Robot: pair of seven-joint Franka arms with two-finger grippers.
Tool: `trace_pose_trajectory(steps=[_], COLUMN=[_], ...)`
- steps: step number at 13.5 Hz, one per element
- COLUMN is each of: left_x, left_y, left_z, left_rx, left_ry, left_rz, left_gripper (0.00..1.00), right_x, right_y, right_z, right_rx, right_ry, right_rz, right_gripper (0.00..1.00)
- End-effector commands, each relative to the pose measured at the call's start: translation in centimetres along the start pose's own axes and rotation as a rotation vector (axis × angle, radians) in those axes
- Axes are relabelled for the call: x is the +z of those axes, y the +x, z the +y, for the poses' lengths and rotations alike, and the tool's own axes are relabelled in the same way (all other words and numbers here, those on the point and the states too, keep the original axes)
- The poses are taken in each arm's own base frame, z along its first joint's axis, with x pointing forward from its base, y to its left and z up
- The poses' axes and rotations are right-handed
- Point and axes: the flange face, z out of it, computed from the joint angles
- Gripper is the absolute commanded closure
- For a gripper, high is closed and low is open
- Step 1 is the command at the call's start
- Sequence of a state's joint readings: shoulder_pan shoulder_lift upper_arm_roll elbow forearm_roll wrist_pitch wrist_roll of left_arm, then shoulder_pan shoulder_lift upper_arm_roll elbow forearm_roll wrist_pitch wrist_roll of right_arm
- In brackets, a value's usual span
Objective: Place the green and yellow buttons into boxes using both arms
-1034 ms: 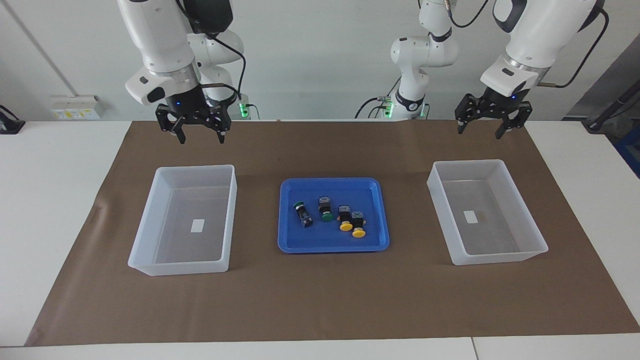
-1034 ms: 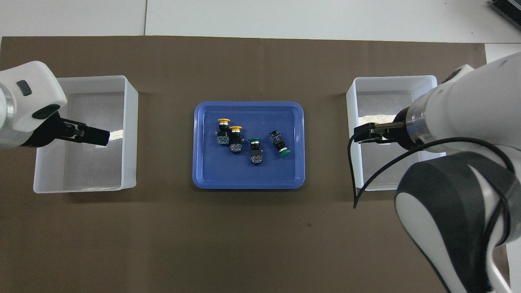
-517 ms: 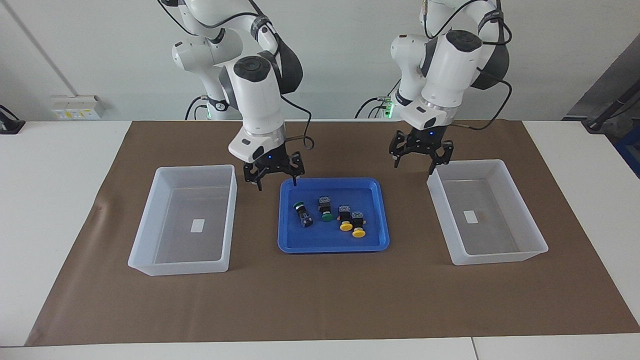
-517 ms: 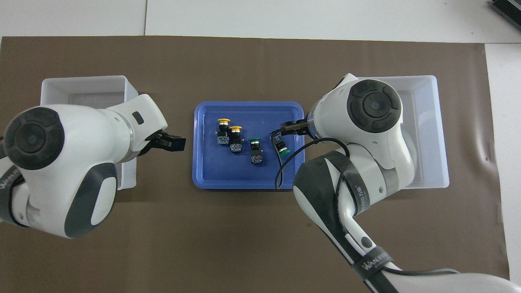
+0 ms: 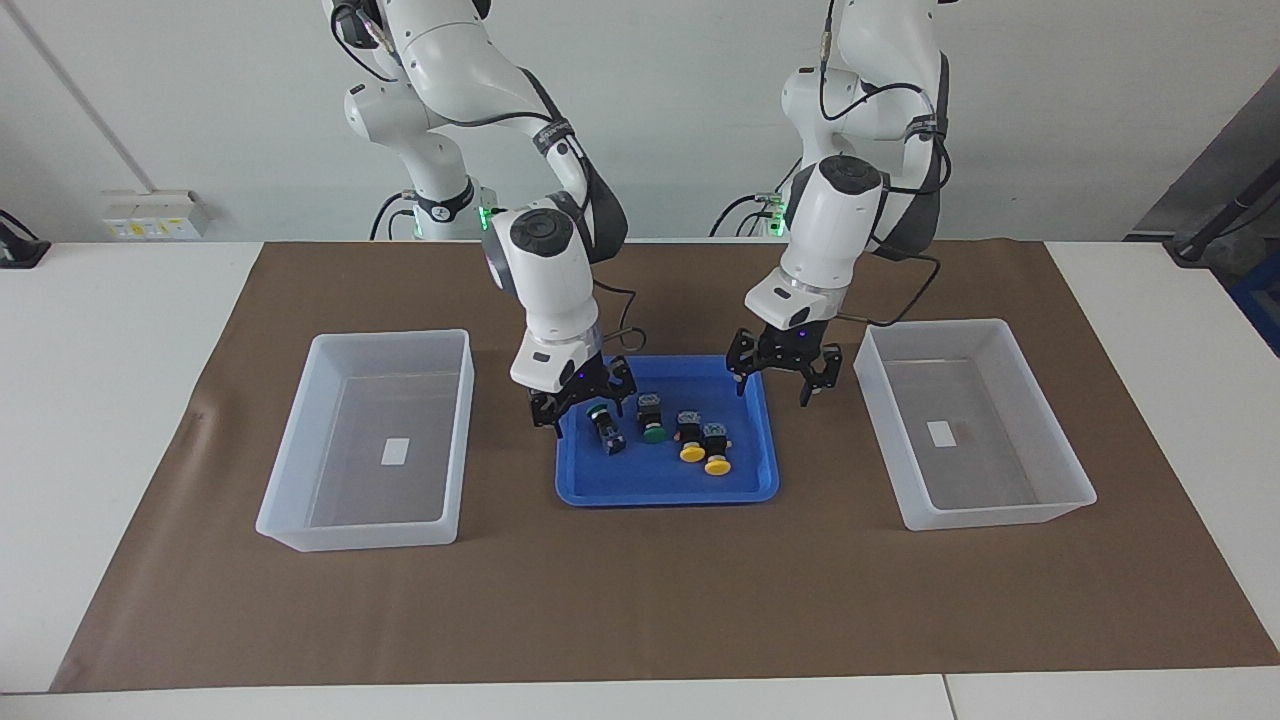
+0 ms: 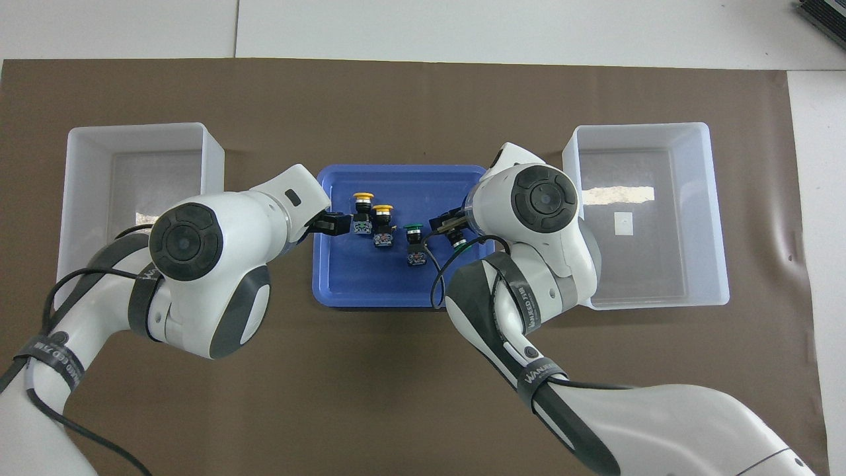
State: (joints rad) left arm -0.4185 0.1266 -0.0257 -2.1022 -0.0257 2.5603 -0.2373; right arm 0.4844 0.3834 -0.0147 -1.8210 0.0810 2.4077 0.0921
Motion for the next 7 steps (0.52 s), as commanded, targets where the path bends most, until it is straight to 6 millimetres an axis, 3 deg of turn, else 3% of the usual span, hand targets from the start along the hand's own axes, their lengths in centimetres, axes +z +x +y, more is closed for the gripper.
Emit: trace_pose_trajectory(steps=[1,4,5,6,7], left_x=[4.1,7.3,7.9,7.9,7.9], left_y=[-0.6,0.1,0.0,-0.1,0.0], left_z=[1.9,1.8,1.9,1.9,1.9], left_rx=[-0.084,-0.146,-0.154,-0.164,-0.187], left_ry=[-0.03,-0.031,-0.035,-0.037,-0.038], left_rz=[0.054,0.055,0.061,0.064,0.067], left_gripper=[0.0,0.0,0.02,0.08,0.08], right_x=[1.5,4.2,4.4,4.3,4.3], right_y=[-0.5,-1.6,-1.6,-1.6,-1.6], right_z=[-0.3,-1.2,-1.3,-1.3,-1.3], right_rx=[-0.05,-0.082,-0.084,-0.084,-0.084], right_ry=[0.035,0.033,0.033,0.033,0.033], right_rz=[-0.003,0.003,0.006,0.006,0.005], right_gripper=[0.0,0.0,0.09,0.34,0.77])
